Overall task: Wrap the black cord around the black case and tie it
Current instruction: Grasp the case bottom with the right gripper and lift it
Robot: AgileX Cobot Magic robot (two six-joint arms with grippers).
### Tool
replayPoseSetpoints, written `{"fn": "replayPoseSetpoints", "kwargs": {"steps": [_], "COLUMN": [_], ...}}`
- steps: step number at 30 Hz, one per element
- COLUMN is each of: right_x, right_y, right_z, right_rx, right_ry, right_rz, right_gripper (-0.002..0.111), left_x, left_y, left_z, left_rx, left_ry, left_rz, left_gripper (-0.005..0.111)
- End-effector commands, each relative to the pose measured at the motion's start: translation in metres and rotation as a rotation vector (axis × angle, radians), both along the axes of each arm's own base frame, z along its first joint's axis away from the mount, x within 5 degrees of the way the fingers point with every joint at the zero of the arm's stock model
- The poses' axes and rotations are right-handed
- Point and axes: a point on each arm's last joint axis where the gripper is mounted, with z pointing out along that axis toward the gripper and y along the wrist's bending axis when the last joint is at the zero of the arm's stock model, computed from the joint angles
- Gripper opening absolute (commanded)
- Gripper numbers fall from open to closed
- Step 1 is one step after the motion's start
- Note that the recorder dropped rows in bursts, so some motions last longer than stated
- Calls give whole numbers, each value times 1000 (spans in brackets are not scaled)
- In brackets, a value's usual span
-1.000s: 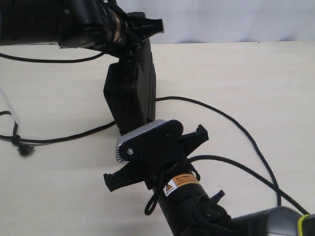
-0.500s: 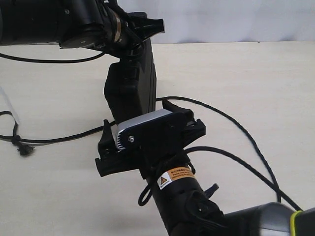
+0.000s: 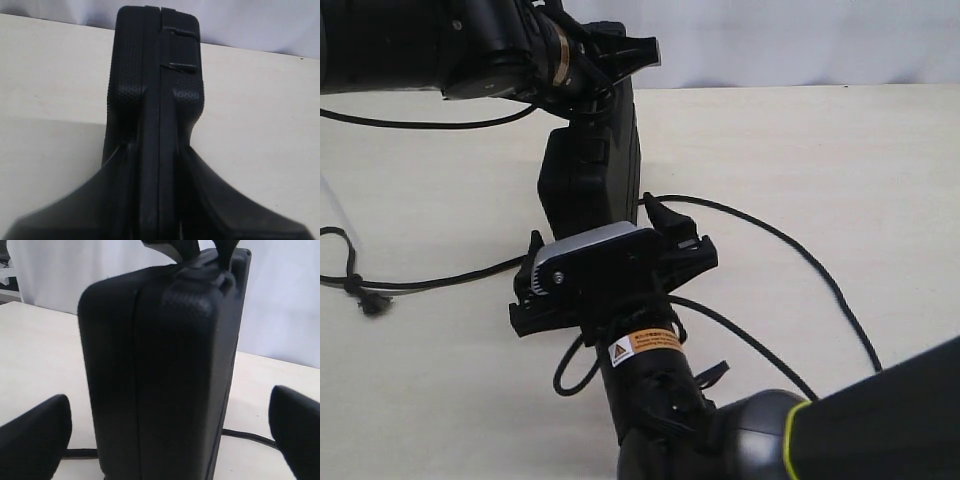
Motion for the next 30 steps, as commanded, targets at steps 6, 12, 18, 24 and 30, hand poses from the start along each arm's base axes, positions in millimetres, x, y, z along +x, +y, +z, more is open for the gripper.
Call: {"fn": "replayPoseSetpoints", "kwargs": {"steps": [6,12,18,24,30], "right_x": [31,47,60,64,67], "right_y": [11,2,-3,2,9], "right_z": [-9,-11,-10,-14,-19], "right_rx": [-13,-19,-24,-34,-86], "right_ry": [-20,-19,-38,-49,-68], "right_rz": [-110,-162,-167,-155,-146], "right_gripper": [110,110,110,110,110], "left_x": [1,1,1,1,1], "left_y": [-4,-4,-4,-4,-4], "left_z": [13,13,13,13,13], "left_rx": [-68,-64,-64,-63,-64], "left_ry": [-43,-42,-42,-43,-42], "left_rz": [-33,-31,-31,-32,-32], "left_gripper": [0,0,0,0,0]}}
